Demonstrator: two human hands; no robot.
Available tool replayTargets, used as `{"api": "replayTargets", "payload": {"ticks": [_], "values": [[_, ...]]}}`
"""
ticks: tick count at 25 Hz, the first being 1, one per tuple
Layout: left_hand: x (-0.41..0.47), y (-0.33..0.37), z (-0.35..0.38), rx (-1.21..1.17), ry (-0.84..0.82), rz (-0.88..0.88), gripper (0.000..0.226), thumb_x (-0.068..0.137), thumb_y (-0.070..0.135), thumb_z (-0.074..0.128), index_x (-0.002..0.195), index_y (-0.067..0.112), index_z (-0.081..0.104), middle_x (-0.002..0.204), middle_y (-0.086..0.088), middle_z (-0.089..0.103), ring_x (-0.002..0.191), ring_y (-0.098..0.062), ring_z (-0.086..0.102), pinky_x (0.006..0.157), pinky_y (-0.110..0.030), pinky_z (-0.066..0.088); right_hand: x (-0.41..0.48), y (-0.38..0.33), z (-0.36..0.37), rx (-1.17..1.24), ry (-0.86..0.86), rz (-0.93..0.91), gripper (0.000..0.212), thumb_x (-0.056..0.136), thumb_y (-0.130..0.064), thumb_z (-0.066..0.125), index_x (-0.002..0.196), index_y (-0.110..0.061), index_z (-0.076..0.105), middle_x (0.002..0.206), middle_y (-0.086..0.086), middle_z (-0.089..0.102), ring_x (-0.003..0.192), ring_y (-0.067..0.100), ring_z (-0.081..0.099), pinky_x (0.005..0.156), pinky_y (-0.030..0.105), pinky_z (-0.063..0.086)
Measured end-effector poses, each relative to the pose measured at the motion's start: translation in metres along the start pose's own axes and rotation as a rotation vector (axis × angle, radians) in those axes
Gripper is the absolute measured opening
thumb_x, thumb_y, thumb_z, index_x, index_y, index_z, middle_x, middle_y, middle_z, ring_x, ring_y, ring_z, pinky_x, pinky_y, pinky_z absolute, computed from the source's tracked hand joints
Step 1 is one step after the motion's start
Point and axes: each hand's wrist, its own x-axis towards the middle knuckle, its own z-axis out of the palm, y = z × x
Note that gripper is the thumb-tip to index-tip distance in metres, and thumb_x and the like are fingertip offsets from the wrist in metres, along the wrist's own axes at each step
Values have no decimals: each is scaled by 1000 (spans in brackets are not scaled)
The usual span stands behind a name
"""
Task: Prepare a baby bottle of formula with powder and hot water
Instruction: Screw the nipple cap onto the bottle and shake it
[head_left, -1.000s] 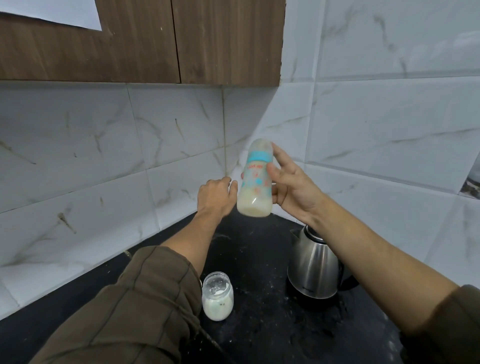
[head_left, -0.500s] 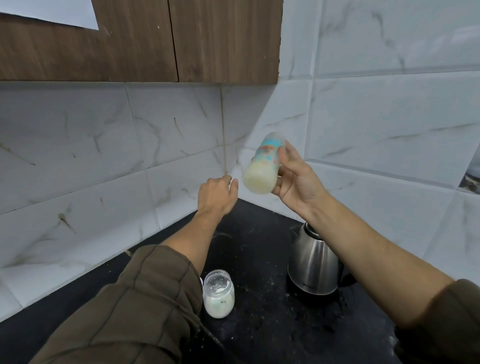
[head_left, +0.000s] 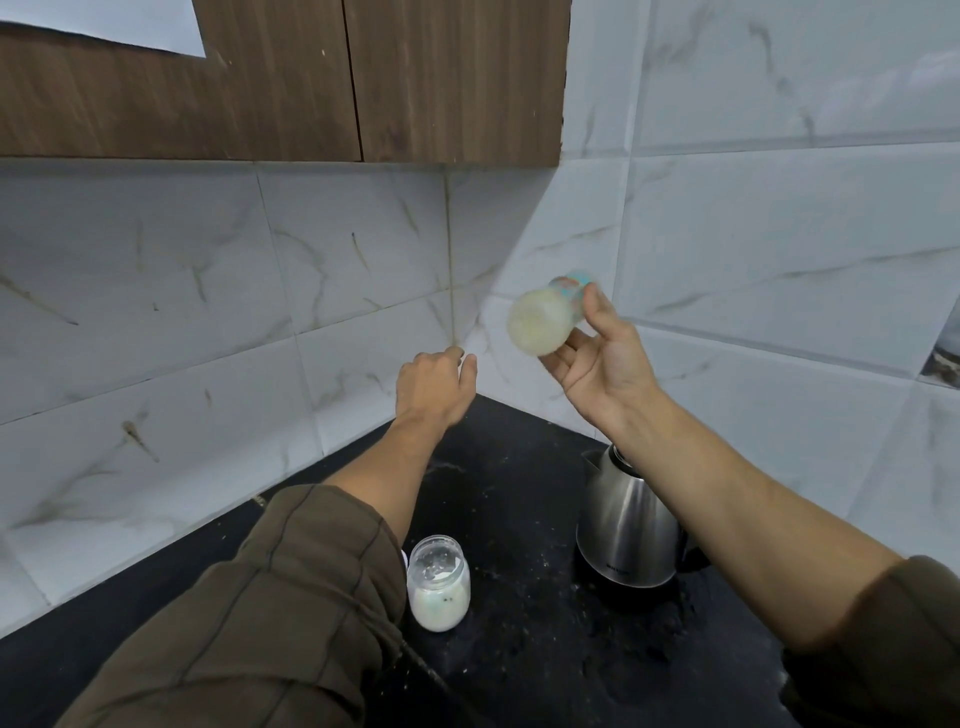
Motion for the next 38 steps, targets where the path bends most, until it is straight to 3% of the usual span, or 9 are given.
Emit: {"api": "replayTargets", "payload": {"ticks": [4,9,14,18,23,27,30,35,38], "values": [[1,3,-4,91,-48,48,29,101,31,50,117,12,65,102,-11,72,90,-31,64,76,-35,44,-10,3,5,-299,-264,35,69,94,-28,67,156,-27,40,127,12,68,106,33,73,73,40,63],[-4,4,-5,15,-7,-8,41,105,36,37,110,11,68,95,-14,73,87,-34,62,78,-39,45,2,-9,14,-83,-63,-89,63,103,-26,61,160,-24,33,115,4,72,89,24,76,69,35,62],[-2,0,-10,92,-50,35,24,101,29,49,109,12,64,98,-13,71,86,-33,63,74,-35,41,-15,-4,15,-456,-319,-60,75,95,-17,68,157,-38,33,114,8,76,96,27,76,74,39,62],[-5,6,-14,27,-9,-15,34,103,30,43,107,6,67,96,-18,70,81,-32,54,74,-38,39,-10,-6,22,-212,-87,-106,77,93,-22,69,159,-35,31,120,6,73,91,26,77,72,38,62],[-6,0,-15,120,-61,57,27,103,28,48,116,9,62,102,-13,70,90,-32,63,73,-33,37,-24,4,17,-501,-291,-61,85,84,-24,73,158,-37,33,112,10,77,97,27,76,74,37,62],[-9,3,-18,86,-57,18,26,100,26,51,114,8,63,101,-16,70,90,-36,63,77,-37,44,-17,7,17,-321,-116,-103,95,80,-27,78,160,-37,29,115,8,77,101,32,76,78,41,62],[-6,0,-16,90,-98,42,24,101,29,55,113,9,62,103,-14,70,92,-32,66,81,-37,49,-26,14,17,-471,-279,7,85,82,-24,77,156,-38,37,118,14,75,101,31,75,73,37,62],[-11,-1,-13,63,-28,26,33,101,31,45,119,12,66,101,-15,72,92,-36,63,77,-39,43,-17,20,11,-135,57,75,58,98,-25,69,152,-22,46,125,13,73,94,31,78,73,41,65],[-9,-7,-9,80,-44,35,30,100,33,50,118,14,66,102,-12,73,91,-33,64,75,-37,44,-22,21,10,-246,-47,173,46,101,-25,64,145,-18,52,114,11,76,92,29,78,72,40,66]]}}
